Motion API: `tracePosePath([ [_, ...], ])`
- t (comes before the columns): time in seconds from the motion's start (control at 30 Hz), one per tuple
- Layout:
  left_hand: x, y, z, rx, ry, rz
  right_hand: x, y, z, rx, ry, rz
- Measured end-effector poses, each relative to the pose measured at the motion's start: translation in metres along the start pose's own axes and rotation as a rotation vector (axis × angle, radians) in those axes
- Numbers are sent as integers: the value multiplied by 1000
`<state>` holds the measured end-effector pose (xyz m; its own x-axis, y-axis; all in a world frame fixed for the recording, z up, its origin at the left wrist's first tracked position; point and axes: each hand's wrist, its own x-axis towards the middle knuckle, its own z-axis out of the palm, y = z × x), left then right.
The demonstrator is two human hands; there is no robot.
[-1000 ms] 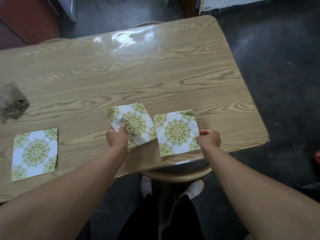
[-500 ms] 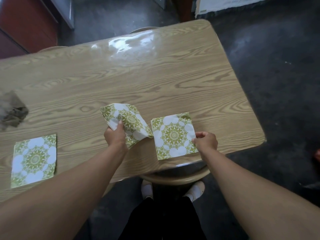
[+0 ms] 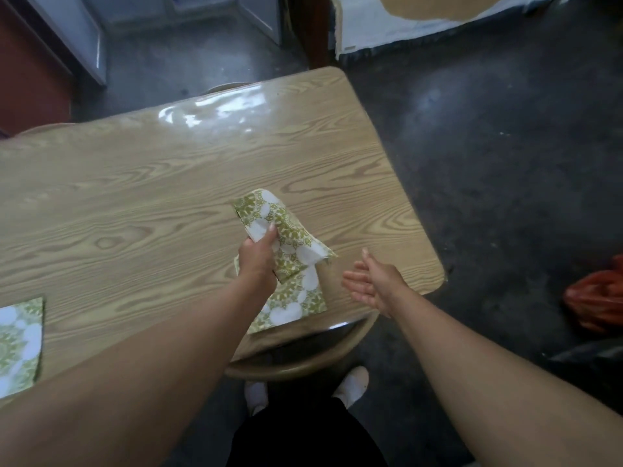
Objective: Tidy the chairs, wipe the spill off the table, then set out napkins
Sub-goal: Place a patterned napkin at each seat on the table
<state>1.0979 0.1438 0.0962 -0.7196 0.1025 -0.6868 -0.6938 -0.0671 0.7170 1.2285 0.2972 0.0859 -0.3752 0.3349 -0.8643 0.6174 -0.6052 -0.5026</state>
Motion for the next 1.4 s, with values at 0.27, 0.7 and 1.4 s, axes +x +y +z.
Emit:
tracePosePath([
  [0.27, -23, -39, 80, 119, -268, -208, 9, -38, -71, 129, -5, 11],
  [0.7, 5, -48, 155, 266, -249, -197, 37, -126, -123, -226, 23, -195],
  [1.4, 77, 27, 270, -4, 27, -137, 149, -309, -113, -684, -181, -267],
])
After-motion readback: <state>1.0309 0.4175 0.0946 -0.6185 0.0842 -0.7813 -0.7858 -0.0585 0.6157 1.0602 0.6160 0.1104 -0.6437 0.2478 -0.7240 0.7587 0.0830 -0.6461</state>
